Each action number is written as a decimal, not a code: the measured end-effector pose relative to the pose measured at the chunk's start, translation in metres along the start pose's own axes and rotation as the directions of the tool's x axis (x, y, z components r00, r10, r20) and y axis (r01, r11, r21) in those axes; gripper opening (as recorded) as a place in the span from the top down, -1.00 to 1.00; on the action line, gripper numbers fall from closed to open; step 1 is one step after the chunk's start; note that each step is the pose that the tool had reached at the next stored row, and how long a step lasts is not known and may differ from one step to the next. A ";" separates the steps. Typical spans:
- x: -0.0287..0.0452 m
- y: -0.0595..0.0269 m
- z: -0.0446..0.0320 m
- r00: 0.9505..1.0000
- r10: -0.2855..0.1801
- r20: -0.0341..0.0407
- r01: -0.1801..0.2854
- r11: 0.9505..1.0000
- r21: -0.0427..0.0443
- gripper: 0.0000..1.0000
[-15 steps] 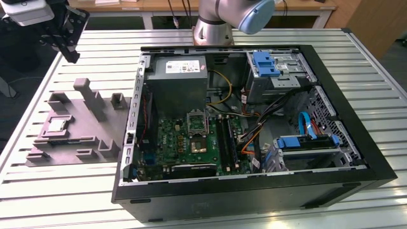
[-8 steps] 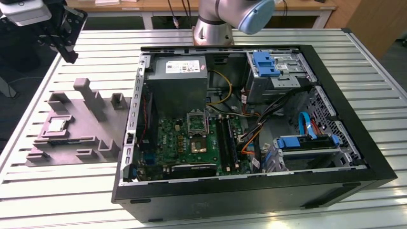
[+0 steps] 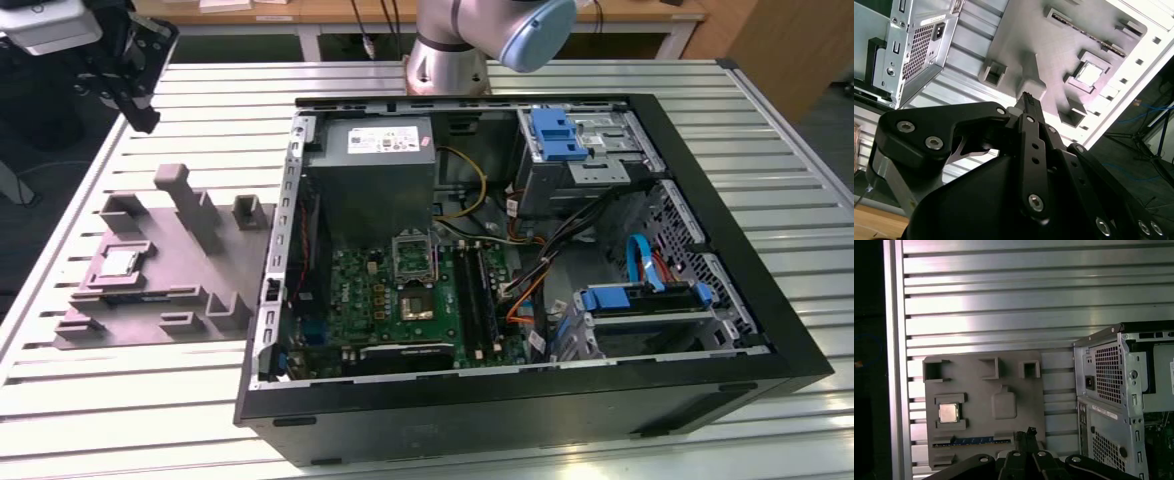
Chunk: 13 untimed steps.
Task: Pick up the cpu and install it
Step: 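Reach for the cpu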
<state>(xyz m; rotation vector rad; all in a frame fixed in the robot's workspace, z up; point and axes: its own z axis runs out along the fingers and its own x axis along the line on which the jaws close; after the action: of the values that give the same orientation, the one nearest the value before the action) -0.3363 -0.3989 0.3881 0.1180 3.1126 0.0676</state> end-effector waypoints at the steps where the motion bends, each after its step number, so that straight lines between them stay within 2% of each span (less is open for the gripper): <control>1: 0.0005 0.0000 0.0000 1.000 0.000 0.000 0.000 1.000 0.000 0.79; 13: 0.0076 -0.0006 0.0002 1.000 0.000 0.000 0.000 1.000 0.000 0.79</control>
<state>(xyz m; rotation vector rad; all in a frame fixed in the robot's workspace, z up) -0.3439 -0.3989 0.3877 0.1180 3.1126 0.0677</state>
